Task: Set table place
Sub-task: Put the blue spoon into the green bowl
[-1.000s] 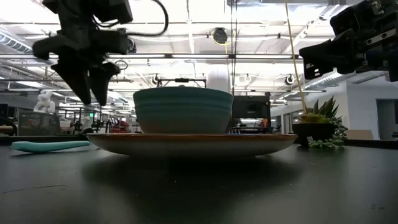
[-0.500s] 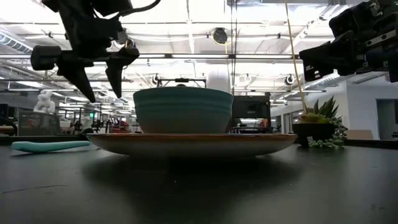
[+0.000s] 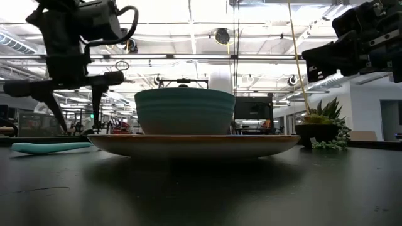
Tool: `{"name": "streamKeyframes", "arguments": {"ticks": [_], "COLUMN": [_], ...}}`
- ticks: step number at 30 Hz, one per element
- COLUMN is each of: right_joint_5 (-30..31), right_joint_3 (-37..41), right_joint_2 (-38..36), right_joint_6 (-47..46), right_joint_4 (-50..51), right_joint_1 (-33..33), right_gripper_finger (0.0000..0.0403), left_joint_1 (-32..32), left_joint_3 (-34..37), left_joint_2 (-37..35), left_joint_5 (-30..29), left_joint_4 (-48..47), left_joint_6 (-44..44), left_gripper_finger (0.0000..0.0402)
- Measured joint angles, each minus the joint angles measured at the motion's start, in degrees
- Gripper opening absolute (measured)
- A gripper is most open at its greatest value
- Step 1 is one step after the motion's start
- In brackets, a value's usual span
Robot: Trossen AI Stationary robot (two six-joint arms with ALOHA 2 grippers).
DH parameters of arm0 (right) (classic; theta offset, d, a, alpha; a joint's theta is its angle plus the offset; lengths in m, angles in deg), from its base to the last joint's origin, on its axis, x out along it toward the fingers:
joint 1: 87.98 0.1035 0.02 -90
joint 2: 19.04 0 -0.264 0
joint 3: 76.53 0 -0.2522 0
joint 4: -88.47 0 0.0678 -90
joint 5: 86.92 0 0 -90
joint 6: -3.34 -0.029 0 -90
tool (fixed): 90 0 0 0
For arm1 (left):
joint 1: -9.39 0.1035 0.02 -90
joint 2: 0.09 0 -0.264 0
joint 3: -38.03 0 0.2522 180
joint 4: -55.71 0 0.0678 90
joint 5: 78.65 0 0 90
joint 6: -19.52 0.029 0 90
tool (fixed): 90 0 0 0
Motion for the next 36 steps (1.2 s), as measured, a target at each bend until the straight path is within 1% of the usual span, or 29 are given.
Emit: {"name": "streamKeyframes", "arguments": {"ticks": [3, 9, 13, 18, 21, 24, 27, 32, 36], "right_joint_5": [1.39, 3.43, 4.39, 4.43, 4.43, 4.44, 4.45, 4.45, 4.45], "right_joint_3": [0.00, 0.00, 0.00, 0.00, 0.00, 0.00, 0.00, 0.00, 0.00], "right_joint_2": [0.00, 0.00, 0.00, 0.00, 0.00, 0.00, 0.00, 0.00, -0.02], "right_joint_6": [0.00, 0.00, -0.35, -0.34, -0.32, -0.31, -0.29, -0.26, -0.26], "right_joint_4": [-0.26, -0.19, -0.17, -0.17, -0.19, -0.19, -0.20, -0.26, -0.68], "right_joint_1": [0.00, 0.00, 0.00, 0.00, 0.00, 0.00, 0.00, 0.00, 0.00], "right_gripper_finger": [0.0000, 0.0000, 0.0000, 0.0000, 0.0000, 0.0000, 0.0000, 0.0000, 0.0000], "left_joint_1": [-0.37, -1.80, -3.24, -4.44, -4.47, -4.47, -4.47, -4.81, -5.21], "left_joint_3": [0.74, 0.80, 0.80, 0.80, 0.80, 0.80, 0.80, 0.78, 0.78], "left_joint_2": [0.00, -0.02, -0.02, -0.02, -0.02, -0.02, -0.02, -0.02, -0.04], "left_joint_5": [-1.93, -2.21, -2.39, -6.08, -6.28, -6.16, -4.28, 2.87, 5.36], "left_joint_4": [1.90, 6.87, 6.69, 6.09, 6.15, 6.24, 7.08, 12.26, 13.52], "left_joint_6": [2.05, 5.52, 9.22, 14.47, 18.14, 19.81, 19.92, 15.68, 15.43], "left_gripper_finger": [0.0243, 0.0243, 0.0243, 0.0243, 0.0243, 0.0243, 0.0243, 0.0243, 0.0243]}}
